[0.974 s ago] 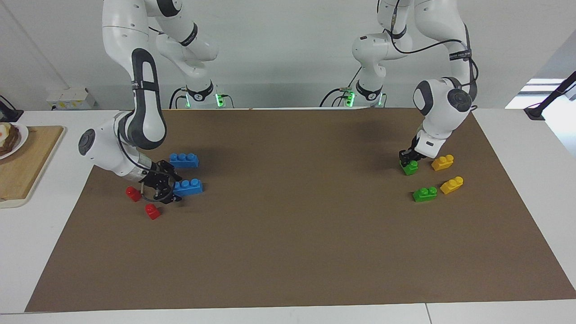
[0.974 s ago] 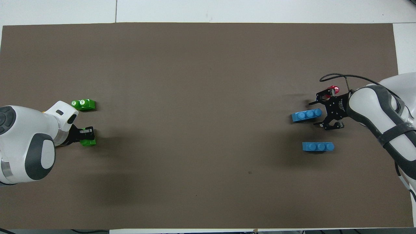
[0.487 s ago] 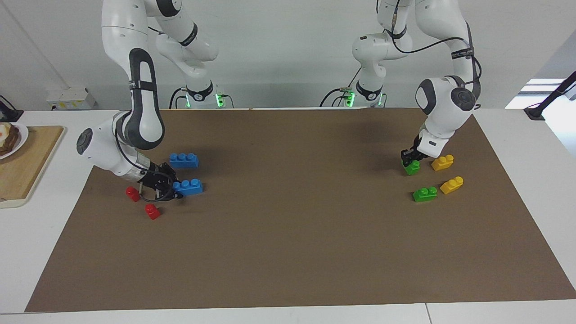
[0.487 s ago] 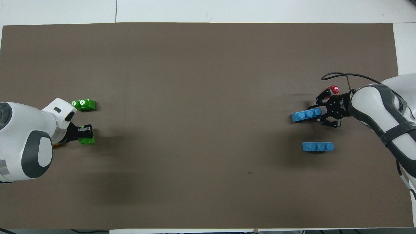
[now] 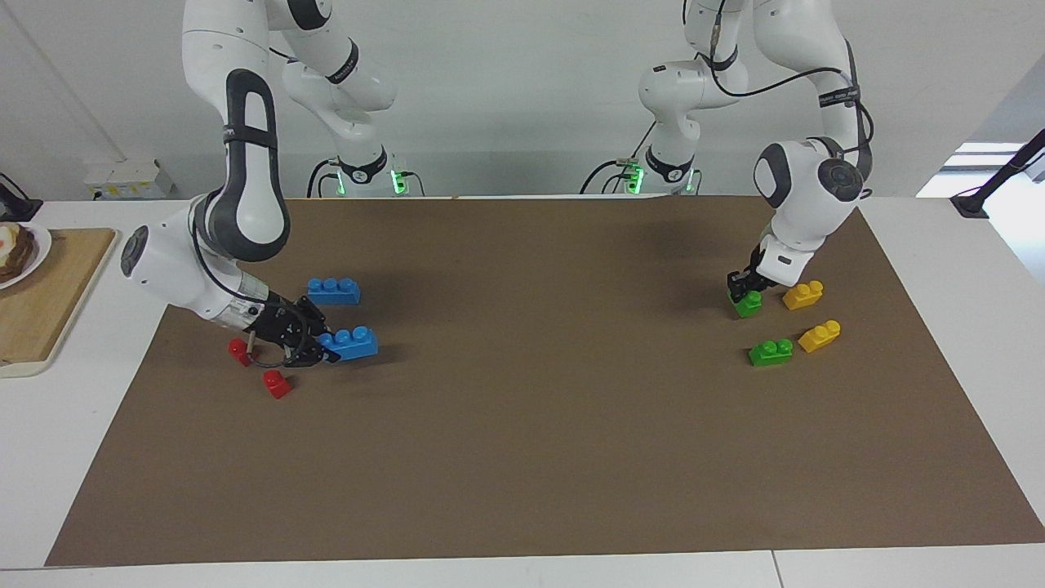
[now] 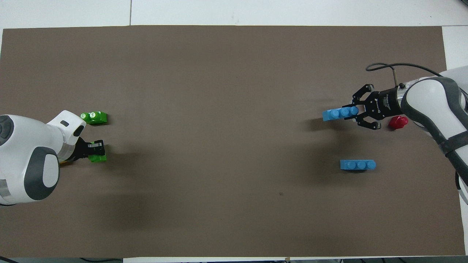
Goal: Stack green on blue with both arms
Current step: 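Carry the blue brick to the table centre while the left gripper lifts the green brick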
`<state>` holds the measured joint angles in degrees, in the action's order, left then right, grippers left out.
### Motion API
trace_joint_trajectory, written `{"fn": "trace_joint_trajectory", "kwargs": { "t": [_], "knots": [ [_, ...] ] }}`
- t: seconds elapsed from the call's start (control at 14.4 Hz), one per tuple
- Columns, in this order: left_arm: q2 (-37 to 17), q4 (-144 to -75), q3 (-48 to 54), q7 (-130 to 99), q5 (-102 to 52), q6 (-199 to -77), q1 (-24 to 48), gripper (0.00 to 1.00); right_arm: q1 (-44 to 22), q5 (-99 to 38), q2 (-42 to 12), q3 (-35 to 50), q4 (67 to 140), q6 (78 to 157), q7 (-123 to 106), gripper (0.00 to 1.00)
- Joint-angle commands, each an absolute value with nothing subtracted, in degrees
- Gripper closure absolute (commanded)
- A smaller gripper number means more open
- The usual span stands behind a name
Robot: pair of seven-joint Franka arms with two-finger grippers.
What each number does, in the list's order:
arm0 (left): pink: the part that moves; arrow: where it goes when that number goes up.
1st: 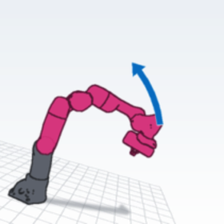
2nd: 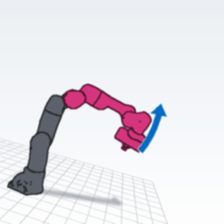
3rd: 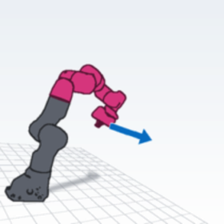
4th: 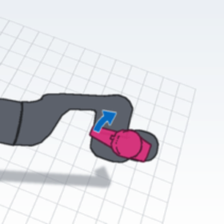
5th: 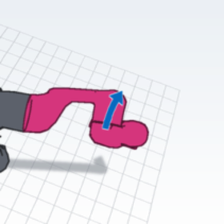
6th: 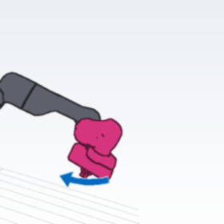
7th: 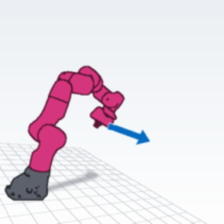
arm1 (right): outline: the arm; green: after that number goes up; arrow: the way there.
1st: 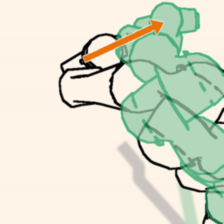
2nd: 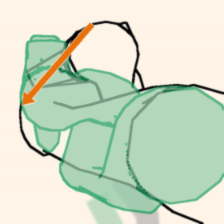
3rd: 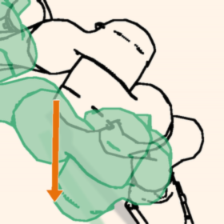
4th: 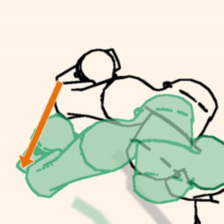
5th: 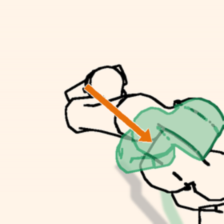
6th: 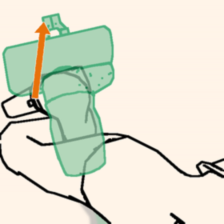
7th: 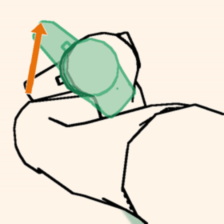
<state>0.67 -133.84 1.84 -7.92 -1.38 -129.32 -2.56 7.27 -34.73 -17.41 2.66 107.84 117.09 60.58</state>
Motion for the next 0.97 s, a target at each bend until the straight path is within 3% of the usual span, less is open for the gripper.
{"fn": "trace_joint_trajectory", "kwargs": {
  "t": [0.0, 0.63, 0.9],
  "knots": [
    [0.79, -133.24, 1.49, -8.96, -1.41, -128.06, -1.93, 1.0, 1.61, -35.95, -18.81, 2.9, 103.36, 116.54, 70.01, 1.0],
    [0.97, -131.94, 1.67, -11.6, -1.49, -126.31, -1.58, 1.0, -20.46, -36.12, -18.72, 2.9, 103.18, 129.98, 95.6, 1.0],
    [1.14, -128.85, 1.84, -13.61, -1.76, -121.82, -1.32, 1.0, -27.23, -36.12, -18.89, 2.9, 107.66, 139.56, 97.29, 1.0]
  ]
}}
